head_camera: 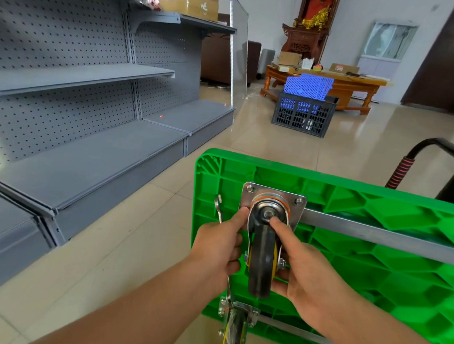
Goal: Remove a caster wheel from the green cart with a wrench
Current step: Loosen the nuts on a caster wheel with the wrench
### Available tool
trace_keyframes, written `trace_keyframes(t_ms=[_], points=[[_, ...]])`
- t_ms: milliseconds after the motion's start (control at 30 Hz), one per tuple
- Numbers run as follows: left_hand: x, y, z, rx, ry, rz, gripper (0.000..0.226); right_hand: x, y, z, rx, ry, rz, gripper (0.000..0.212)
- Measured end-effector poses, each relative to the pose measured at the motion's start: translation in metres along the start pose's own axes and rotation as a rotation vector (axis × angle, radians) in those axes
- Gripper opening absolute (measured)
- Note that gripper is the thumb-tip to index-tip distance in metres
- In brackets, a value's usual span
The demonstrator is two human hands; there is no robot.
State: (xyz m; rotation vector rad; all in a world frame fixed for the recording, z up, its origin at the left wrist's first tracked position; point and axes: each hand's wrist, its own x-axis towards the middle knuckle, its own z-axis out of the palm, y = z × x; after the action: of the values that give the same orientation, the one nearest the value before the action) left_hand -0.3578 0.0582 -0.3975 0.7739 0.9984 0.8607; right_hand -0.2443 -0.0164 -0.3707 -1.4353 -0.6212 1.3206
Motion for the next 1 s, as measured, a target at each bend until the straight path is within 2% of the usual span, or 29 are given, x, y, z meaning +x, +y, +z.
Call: trace_keyframes(t_ms=[167,533,833,1000], points=[[-0.001,0.002,0.003,-0.038,0.052,0.003,0.026,0.000,0.000,0.000,0.008,0.000,0.005,0.039],[-0.010,-0.003,-0.002,-0.040,0.009,-0.008,0.035,-0.004,0.002,0.000,-0.011,-0.011,-0.018,0.040],[-0.026,-0.018,-0.015,0.173,0.010,0.093,0.032,-0.017,0.008,-0.009,-0.103,-0.037,-0.051,0.042],[-0.031,-0.031,-0.011,0.227,0.024,0.126,0.020,-0.025,0.014,-0.031,-0.116,-0.024,-0.009,0.043]])
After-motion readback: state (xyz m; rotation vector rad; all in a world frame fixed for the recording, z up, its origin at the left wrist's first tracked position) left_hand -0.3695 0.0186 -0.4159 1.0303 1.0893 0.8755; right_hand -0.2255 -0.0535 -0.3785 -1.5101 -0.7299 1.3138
